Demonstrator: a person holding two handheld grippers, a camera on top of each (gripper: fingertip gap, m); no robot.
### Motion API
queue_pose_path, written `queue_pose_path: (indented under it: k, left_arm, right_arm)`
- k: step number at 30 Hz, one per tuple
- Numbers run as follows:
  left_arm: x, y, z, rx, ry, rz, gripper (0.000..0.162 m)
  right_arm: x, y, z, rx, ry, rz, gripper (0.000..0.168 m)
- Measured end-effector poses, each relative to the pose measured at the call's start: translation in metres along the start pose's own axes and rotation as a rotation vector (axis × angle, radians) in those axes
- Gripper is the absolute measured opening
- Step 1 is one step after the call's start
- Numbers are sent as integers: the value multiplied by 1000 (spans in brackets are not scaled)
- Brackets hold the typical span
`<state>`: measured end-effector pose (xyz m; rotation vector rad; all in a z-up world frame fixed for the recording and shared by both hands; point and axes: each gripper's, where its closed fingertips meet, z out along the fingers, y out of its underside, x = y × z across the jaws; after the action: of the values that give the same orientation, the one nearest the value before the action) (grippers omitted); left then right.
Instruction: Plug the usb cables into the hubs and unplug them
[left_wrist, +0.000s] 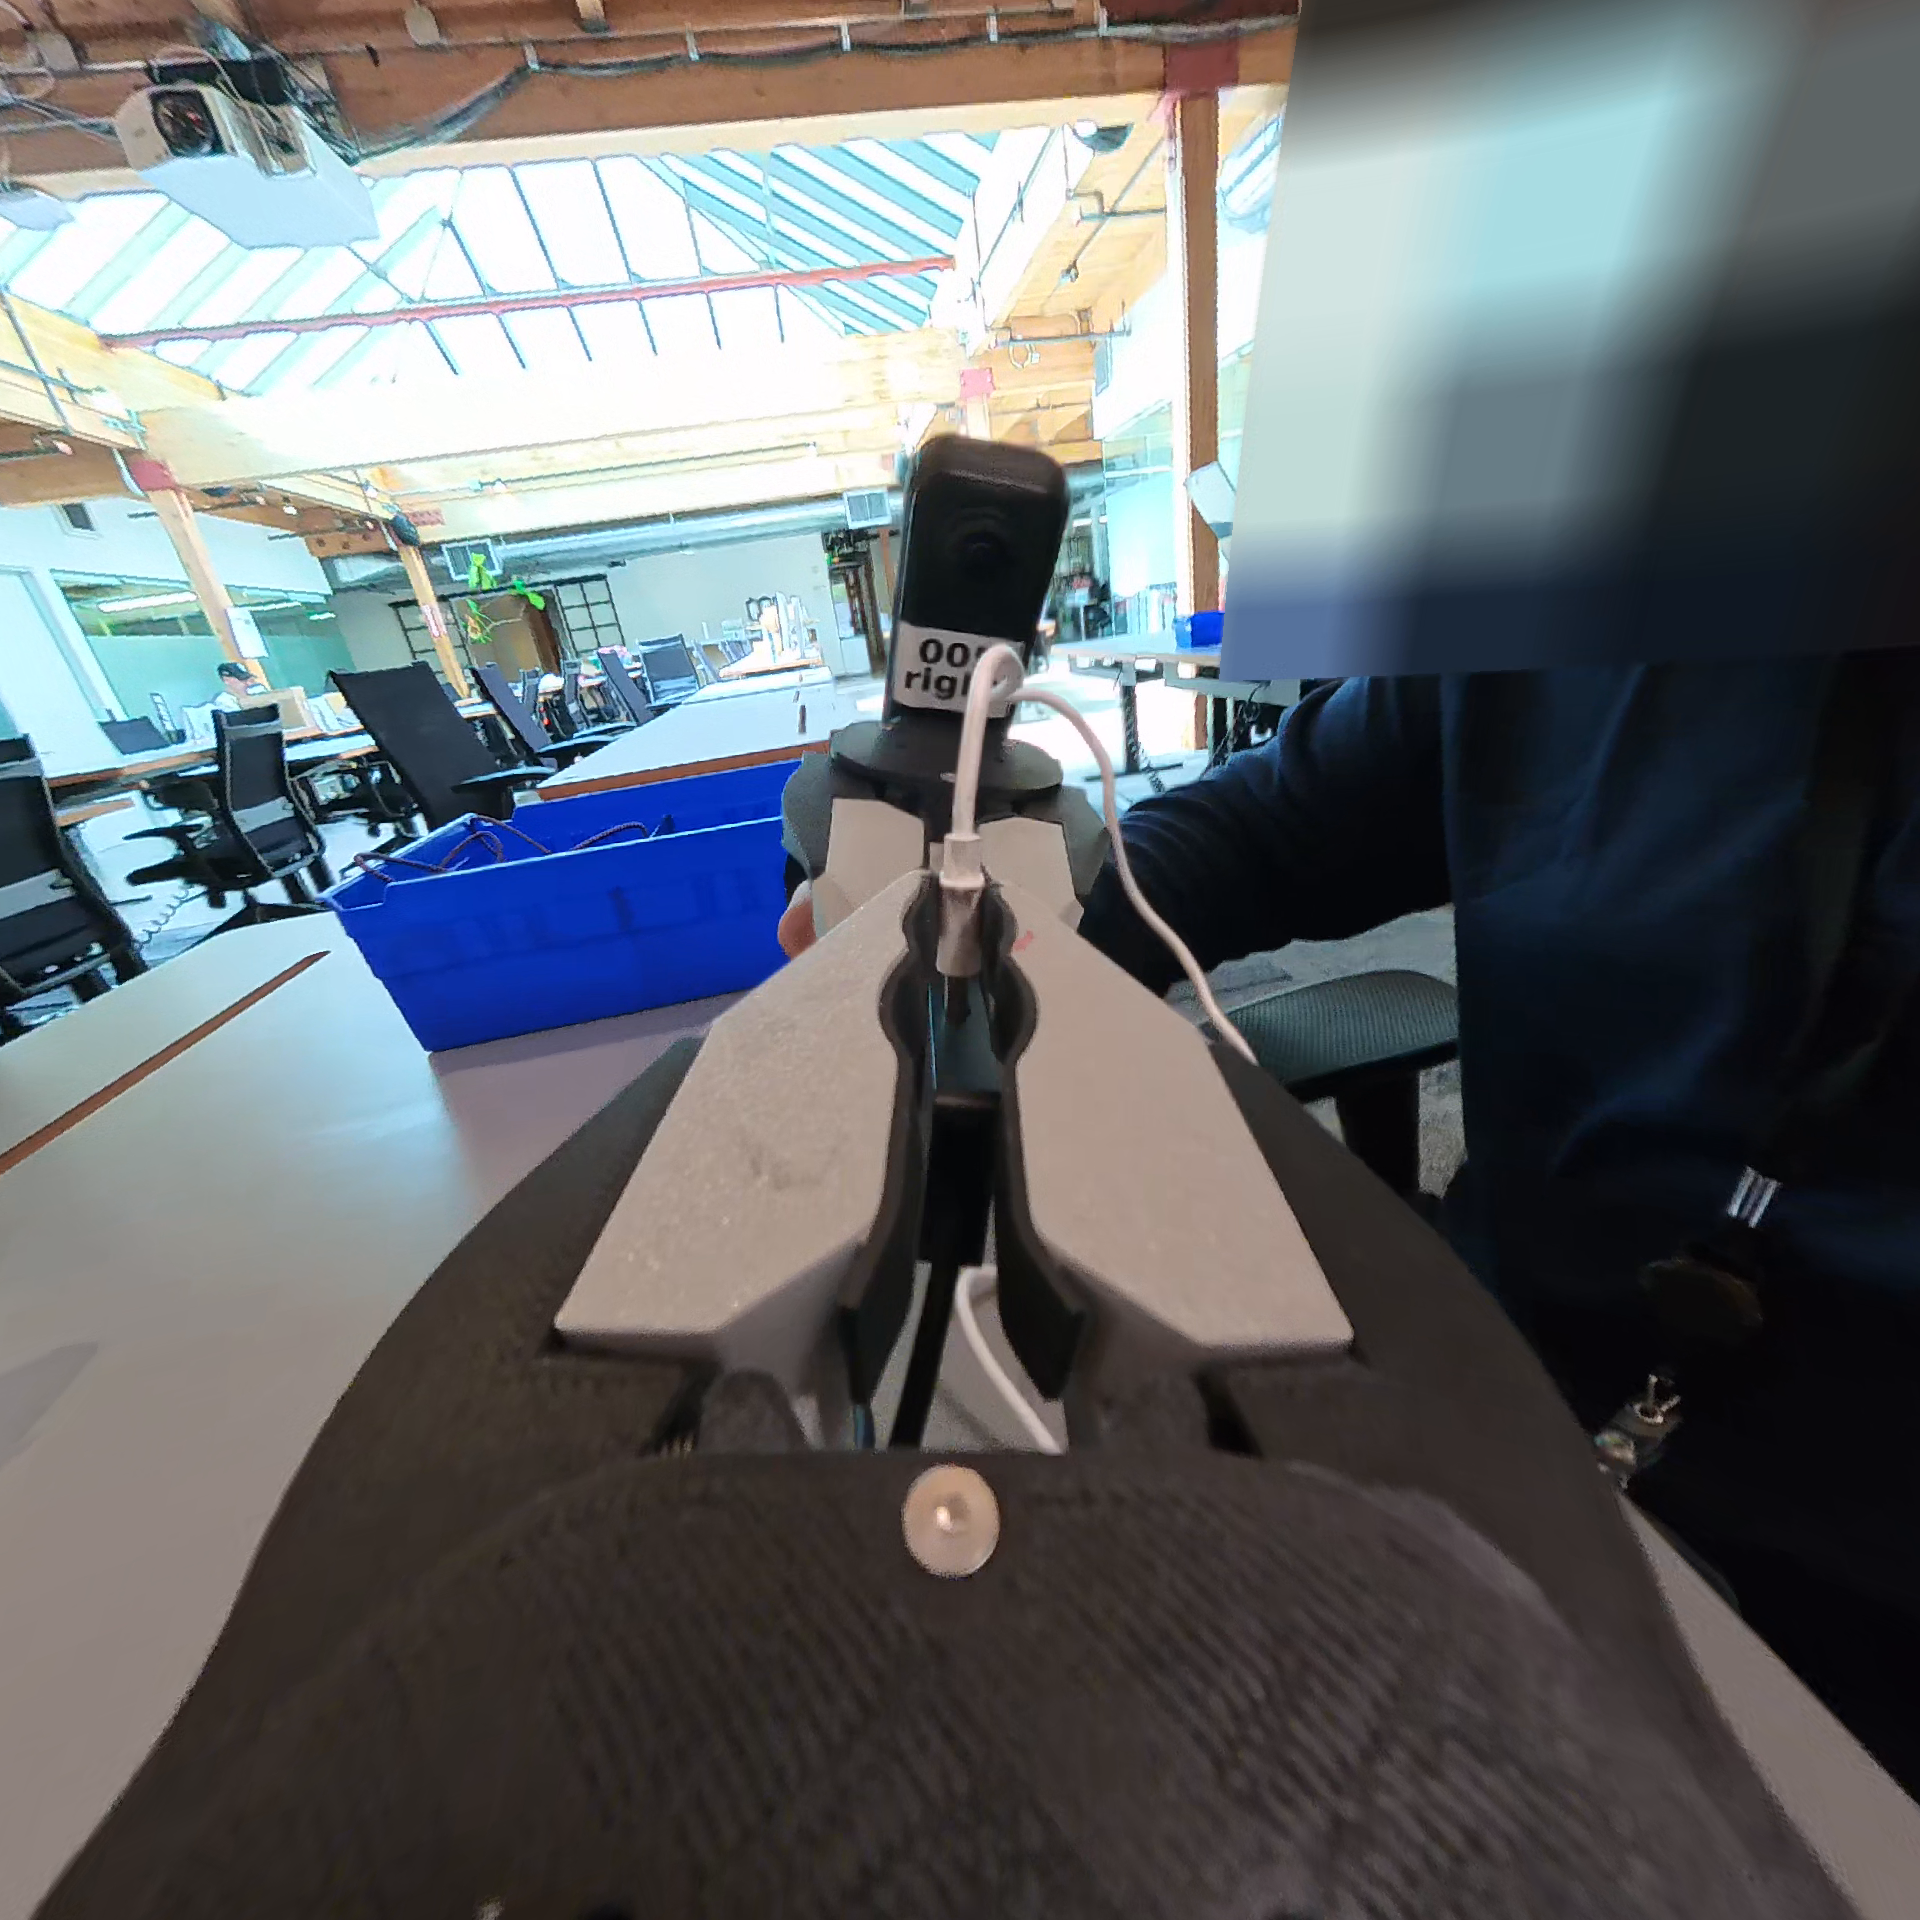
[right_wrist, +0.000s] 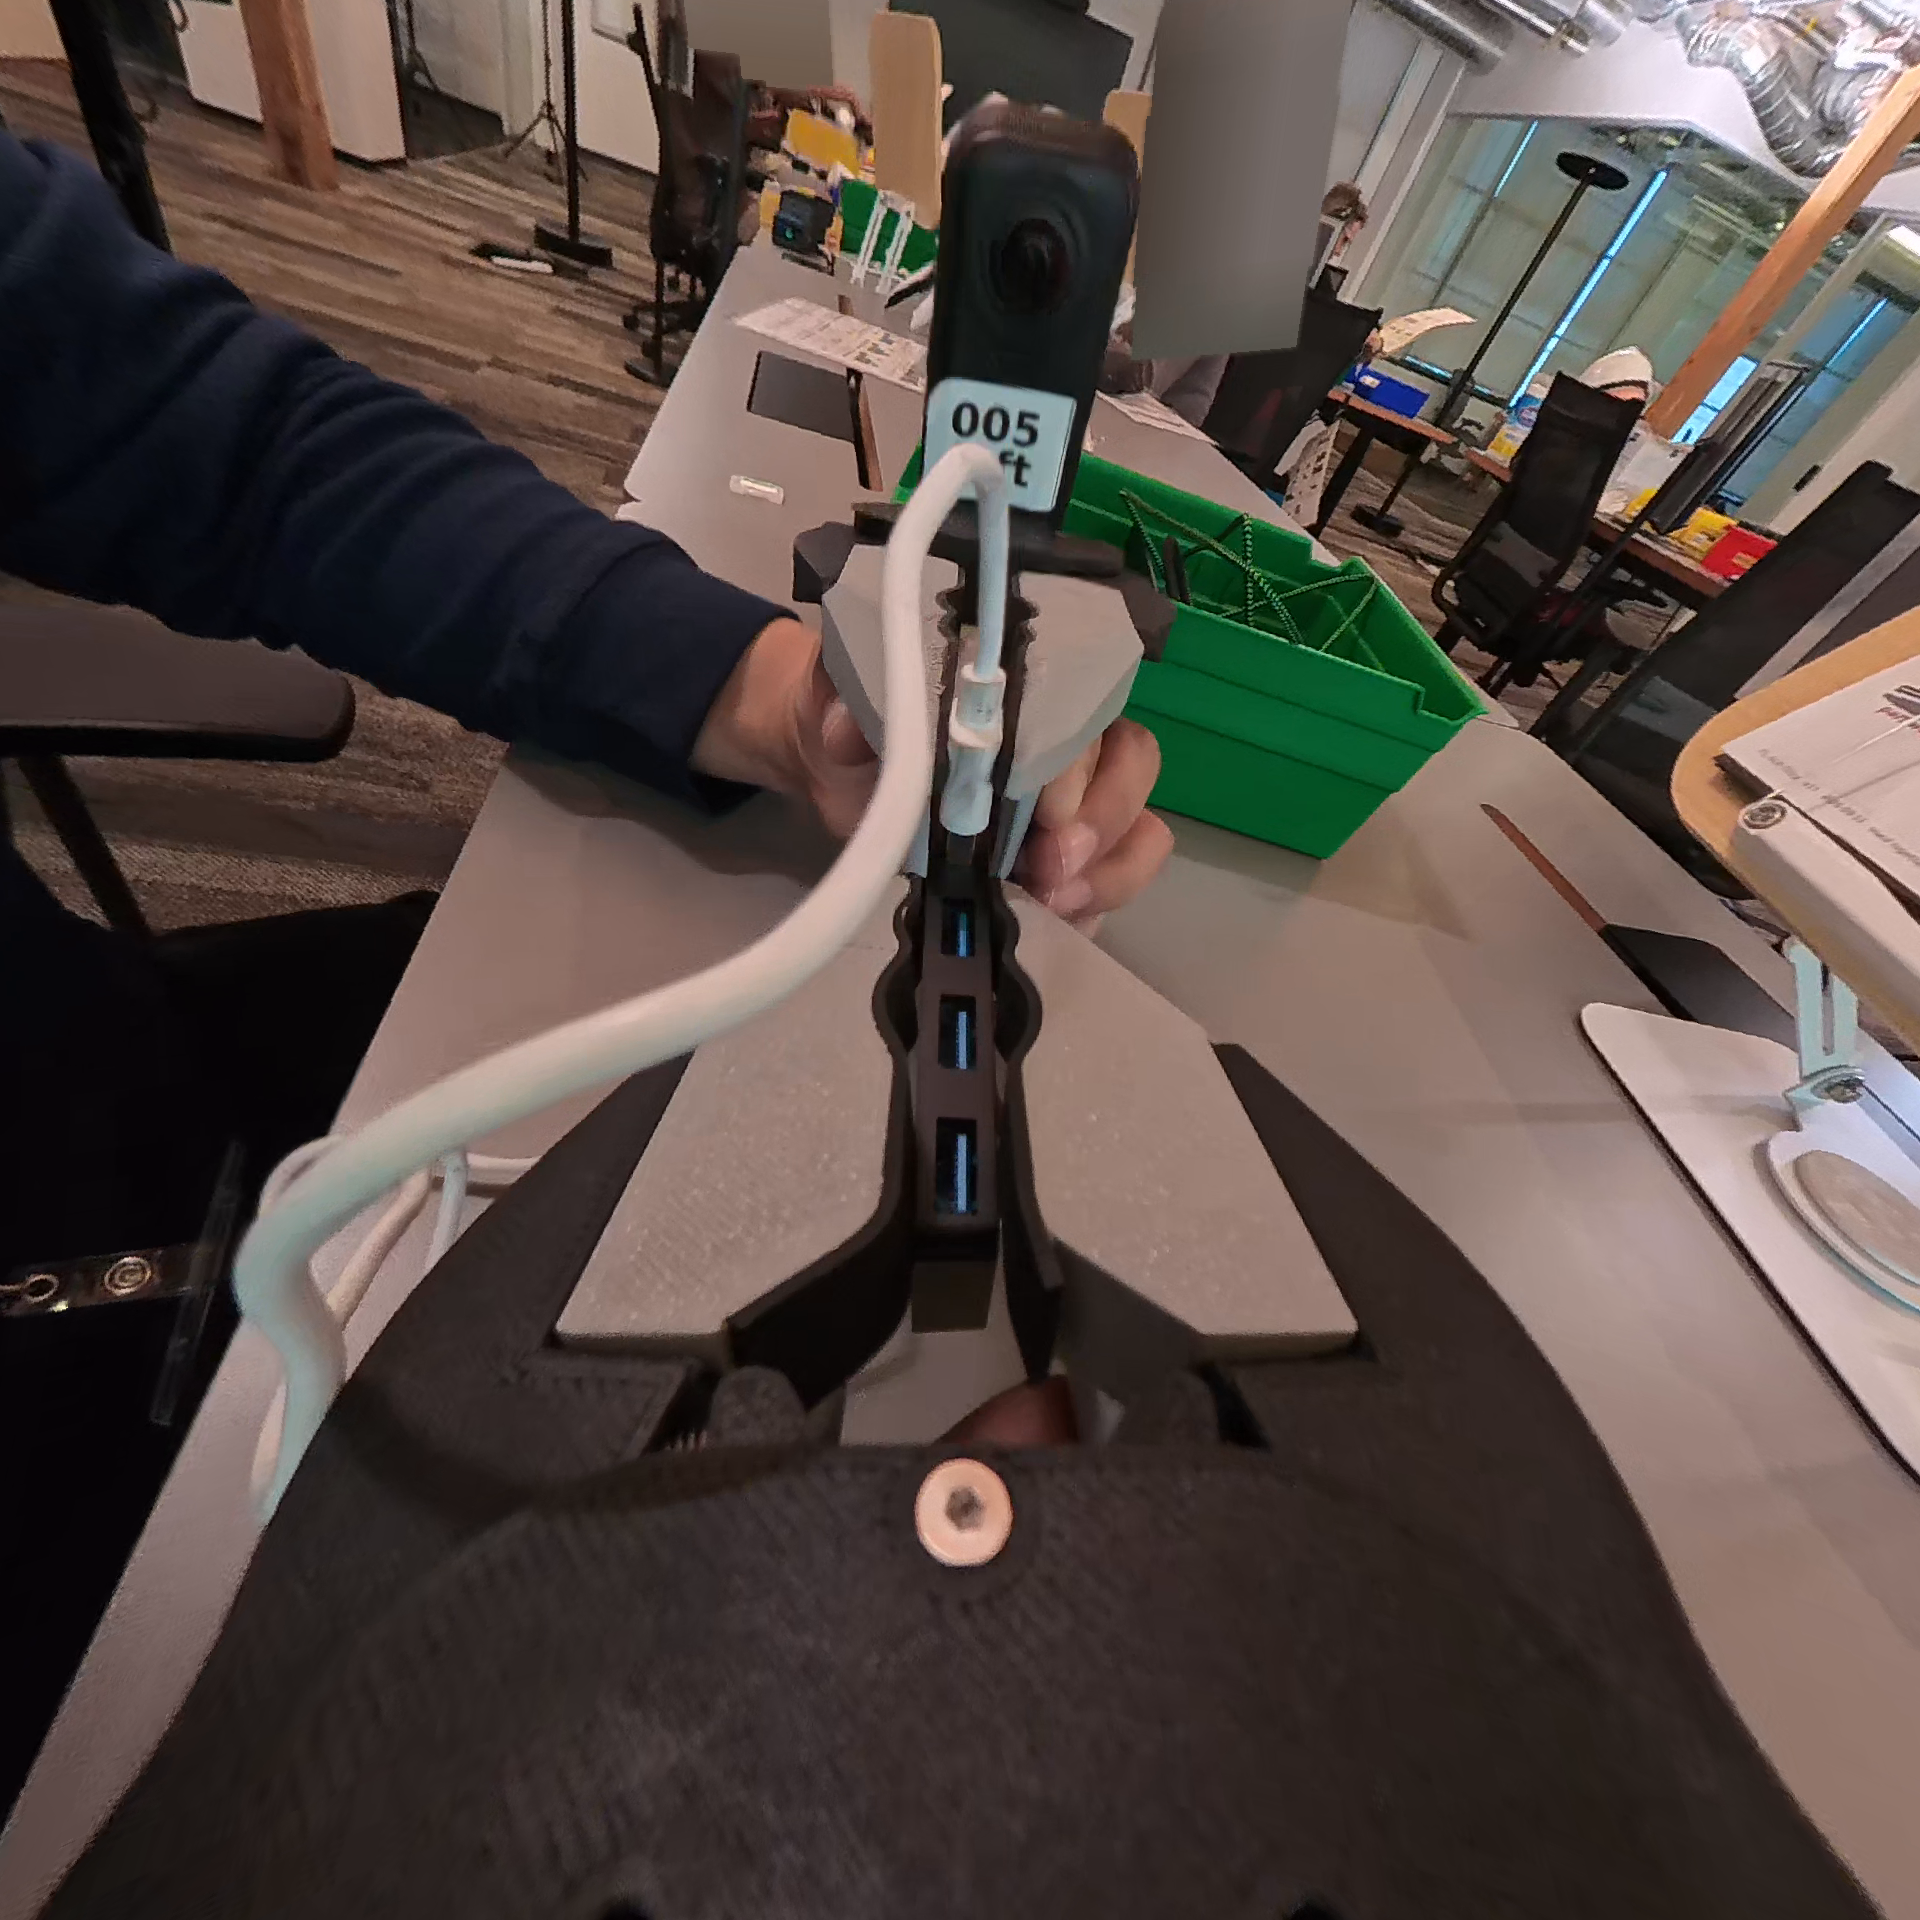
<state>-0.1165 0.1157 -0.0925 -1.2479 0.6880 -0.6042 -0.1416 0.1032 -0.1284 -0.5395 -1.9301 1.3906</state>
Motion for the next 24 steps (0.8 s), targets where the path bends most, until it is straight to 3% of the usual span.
queue_pose_path:
  k: [6, 14, 20, 24]
  left_arm:
    - [1, 6, -4, -62, 8, 38, 3]
    - [-2, 20, -6, -131, -11, 72, 4]
    - [2, 14, -8, -195, -29, 196, 4]
    - [6, 14, -9, -179, -8, 160, 4]
  right_arm:
    - [2, 7, 2, -93, 77, -136, 7]
    - [5, 21, 4, -172, 95, -158, 7]
    - [1, 12, 5, -88, 24, -31, 8]
    - [-3, 11, 6, -73, -3, -8, 7]
